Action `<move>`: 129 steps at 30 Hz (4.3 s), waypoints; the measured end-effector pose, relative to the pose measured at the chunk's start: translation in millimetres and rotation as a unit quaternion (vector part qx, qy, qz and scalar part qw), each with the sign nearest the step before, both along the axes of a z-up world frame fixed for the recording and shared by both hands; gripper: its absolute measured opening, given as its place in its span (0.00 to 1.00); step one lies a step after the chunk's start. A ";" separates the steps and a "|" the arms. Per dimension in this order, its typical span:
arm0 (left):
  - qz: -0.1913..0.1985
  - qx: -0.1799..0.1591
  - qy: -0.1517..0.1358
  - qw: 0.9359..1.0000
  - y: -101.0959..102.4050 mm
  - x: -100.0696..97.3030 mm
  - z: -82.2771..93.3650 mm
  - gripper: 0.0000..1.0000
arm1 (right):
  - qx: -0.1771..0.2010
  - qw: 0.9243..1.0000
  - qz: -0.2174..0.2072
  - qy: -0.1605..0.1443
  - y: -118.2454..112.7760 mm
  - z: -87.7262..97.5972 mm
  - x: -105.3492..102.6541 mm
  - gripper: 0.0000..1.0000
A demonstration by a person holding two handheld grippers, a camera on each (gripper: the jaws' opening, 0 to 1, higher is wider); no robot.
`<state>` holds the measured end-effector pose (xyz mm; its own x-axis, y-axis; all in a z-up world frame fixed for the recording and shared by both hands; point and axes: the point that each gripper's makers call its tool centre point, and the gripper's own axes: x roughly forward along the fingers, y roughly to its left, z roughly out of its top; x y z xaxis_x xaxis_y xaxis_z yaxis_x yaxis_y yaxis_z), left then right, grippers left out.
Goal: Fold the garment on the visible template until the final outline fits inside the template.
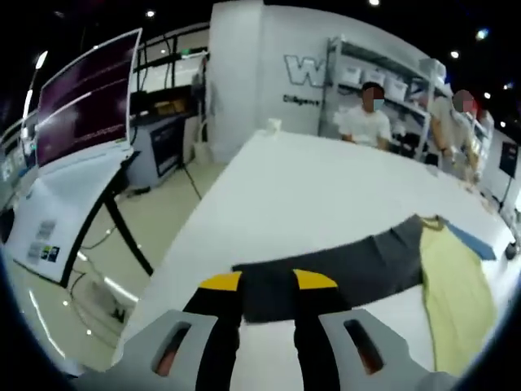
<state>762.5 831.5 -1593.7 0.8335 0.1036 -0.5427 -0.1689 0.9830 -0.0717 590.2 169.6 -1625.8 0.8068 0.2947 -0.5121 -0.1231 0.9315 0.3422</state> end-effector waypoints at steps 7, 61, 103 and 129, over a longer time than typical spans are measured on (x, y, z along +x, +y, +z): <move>-0.087 -0.028 0.002 0.996 -99.9 -52.2 -8.3 0.24 | -0.036 0.998 0.055 -0.010 12.5 -2.1 2.4 0.29; -0.260 -0.004 0.062 0.964 -263.4 -172.0 -20.9 0.26 | -0.095 0.990 0.104 0.027 14.7 -42.2 31.7 0.00; -0.205 -0.078 0.078 0.973 -249.9 -175.1 -35.8 0.28 | -0.031 0.999 0.039 0.009 -0.2 -28.5 -18.0 0.17; 0.128 -0.186 -0.060 0.972 -66.4 -46.7 -39.6 0.32 | -0.003 0.997 0.072 0.012 8.9 -18.9 -15.8 0.23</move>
<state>715.9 765.1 -1633.3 0.8660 0.1307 -0.4826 -0.3727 0.8122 -0.4488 574.5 178.5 -1644.7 0.7440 0.4037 -0.5324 -0.2480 0.9068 0.3409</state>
